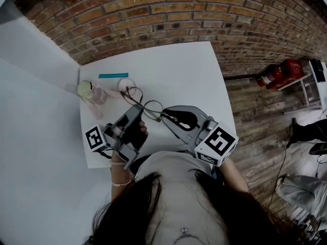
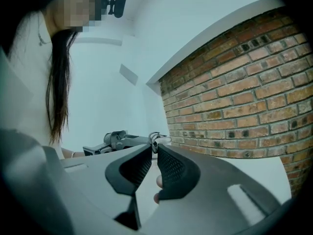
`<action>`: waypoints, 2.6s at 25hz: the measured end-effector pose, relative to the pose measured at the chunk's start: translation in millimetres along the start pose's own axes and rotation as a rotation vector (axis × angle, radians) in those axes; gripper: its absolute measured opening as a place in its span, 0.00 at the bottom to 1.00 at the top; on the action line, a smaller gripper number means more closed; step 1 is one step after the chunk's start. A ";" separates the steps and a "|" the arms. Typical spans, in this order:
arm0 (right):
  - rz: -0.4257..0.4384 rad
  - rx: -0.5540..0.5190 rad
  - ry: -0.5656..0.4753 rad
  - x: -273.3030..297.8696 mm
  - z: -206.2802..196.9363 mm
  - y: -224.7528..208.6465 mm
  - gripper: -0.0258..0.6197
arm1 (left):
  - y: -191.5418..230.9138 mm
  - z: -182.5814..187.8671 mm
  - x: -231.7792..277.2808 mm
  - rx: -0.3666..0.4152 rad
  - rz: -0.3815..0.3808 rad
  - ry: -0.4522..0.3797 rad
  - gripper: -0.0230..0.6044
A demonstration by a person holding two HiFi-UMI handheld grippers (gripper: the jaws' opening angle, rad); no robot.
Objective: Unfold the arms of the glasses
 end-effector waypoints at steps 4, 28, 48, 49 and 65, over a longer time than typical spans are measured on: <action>0.004 -0.002 -0.006 -3.0 2.9 -0.9 0.11 | 2.3 -3.1 0.5 -0.005 0.010 0.001 0.07; -0.039 -0.003 -0.078 -7.9 17.1 -8.3 0.11 | 17.1 -10.1 -2.7 0.059 0.110 0.078 0.07; -0.080 0.003 -0.126 -15.5 27.3 -14.2 0.11 | 32.1 -31.0 -3.8 0.154 0.236 0.185 0.07; -0.081 0.002 -0.126 -15.8 27.2 -14.5 0.11 | 32.8 -31.9 -3.6 0.159 0.242 0.190 0.07; -0.091 -0.002 -0.139 -16.3 29.0 -15.7 0.11 | 46.5 -40.9 -6.1 0.257 0.328 0.300 0.07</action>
Point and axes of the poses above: the fingertips, and each gripper's own axes: x forward along the fingers, y to its left, z out of its top, the point moved 7 cm from there along -x, backward along the fingers, and after that the axes turned 10 degrees about -y, right-handed, at the moved point
